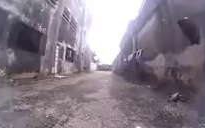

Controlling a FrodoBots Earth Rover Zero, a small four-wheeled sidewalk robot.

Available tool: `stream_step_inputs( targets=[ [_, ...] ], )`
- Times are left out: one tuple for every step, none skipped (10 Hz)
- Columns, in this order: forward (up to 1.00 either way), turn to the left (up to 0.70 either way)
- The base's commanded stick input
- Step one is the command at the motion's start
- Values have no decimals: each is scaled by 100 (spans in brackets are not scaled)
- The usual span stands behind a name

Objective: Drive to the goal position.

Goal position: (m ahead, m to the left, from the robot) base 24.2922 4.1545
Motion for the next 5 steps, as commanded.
stream_step_inputs(
  targets=[
    [70,0],
    [70,0],
    [70,0],
    [70,0],
    [70,-20]
  ],
)
